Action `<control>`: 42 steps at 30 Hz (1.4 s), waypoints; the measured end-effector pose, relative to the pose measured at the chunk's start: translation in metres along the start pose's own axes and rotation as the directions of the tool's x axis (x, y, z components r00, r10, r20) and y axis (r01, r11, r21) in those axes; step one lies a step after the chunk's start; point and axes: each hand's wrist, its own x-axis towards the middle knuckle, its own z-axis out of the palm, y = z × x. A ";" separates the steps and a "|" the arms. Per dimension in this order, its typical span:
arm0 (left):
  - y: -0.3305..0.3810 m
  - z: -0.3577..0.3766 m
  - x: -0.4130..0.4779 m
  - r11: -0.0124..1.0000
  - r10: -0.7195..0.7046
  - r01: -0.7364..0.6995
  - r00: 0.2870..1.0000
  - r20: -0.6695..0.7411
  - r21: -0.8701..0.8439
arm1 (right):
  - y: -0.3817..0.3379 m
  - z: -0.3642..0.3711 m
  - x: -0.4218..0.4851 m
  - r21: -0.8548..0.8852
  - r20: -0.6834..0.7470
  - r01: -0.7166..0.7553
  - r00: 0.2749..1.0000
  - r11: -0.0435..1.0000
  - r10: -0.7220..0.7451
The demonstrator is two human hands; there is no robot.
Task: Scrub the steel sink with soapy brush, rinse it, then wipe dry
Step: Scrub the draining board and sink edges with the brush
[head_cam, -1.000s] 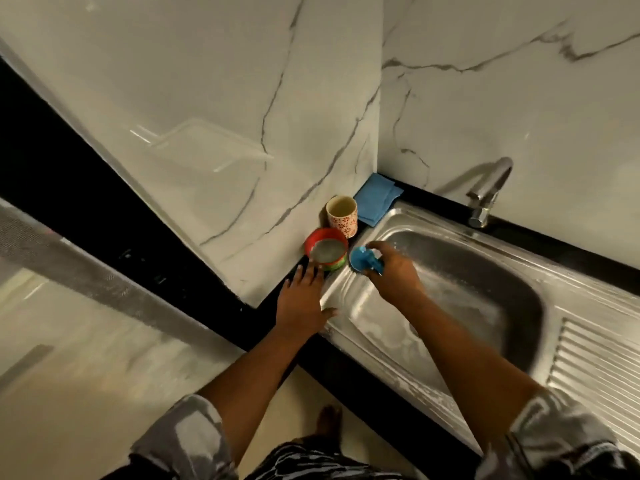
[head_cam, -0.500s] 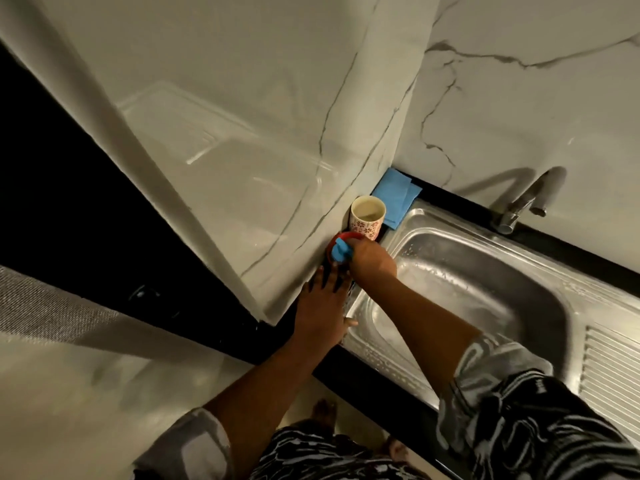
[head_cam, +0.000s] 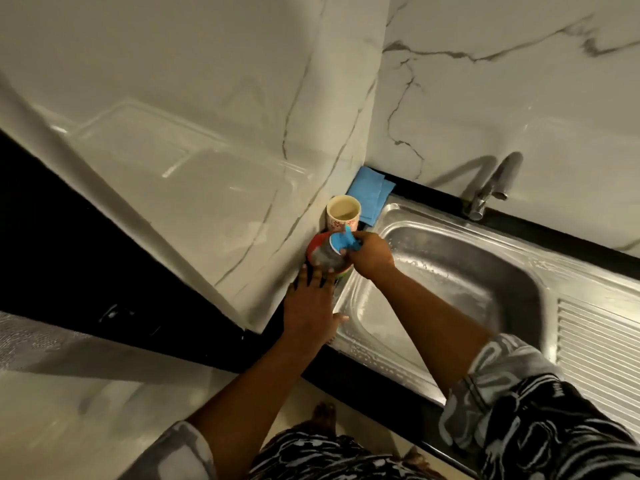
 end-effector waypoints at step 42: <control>0.499 0.040 0.051 0.986 0.126 -0.152 0.946 0.299 0.065 | 0.442 -0.342 -0.119 -0.014 -0.256 -0.410 0.883 0.912 0.393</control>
